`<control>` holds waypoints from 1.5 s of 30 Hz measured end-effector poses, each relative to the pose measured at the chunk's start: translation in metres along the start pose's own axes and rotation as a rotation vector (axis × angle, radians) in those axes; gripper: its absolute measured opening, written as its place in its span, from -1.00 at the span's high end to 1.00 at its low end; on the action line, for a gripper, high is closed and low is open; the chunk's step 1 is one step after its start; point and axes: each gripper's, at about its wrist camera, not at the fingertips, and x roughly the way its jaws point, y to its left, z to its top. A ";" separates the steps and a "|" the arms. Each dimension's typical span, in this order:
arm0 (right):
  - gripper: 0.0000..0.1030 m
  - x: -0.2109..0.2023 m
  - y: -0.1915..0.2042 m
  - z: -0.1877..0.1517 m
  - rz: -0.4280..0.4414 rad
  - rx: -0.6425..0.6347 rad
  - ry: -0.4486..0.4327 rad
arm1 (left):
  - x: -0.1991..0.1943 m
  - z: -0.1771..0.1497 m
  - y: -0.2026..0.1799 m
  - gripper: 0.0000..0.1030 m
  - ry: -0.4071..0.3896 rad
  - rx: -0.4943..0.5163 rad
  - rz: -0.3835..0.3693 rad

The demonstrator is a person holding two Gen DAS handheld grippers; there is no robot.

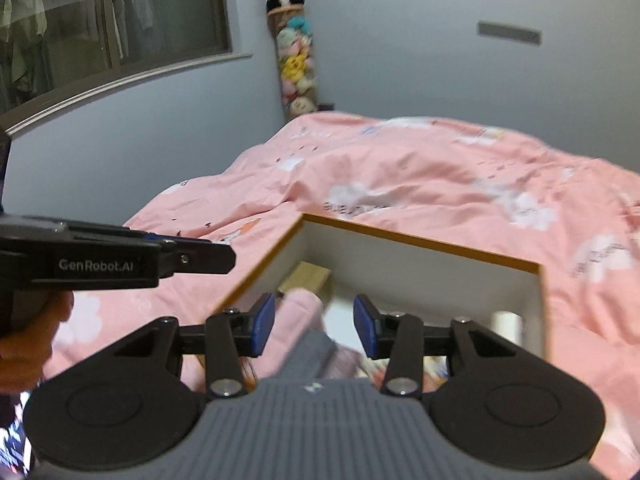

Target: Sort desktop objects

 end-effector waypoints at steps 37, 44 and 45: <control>0.34 -0.029 -0.055 -0.148 -0.257 0.162 0.306 | 0.130 -0.165 -0.124 -0.01 0.453 0.313 -0.261; 0.42 -0.028 -0.058 -0.148 -0.250 0.169 0.289 | 0.112 -0.159 -0.108 0.79 0.389 0.270 -0.276; 0.42 -0.027 -0.058 -0.148 -0.251 0.170 0.288 | 0.109 -0.158 -0.106 0.85 0.382 0.267 -0.276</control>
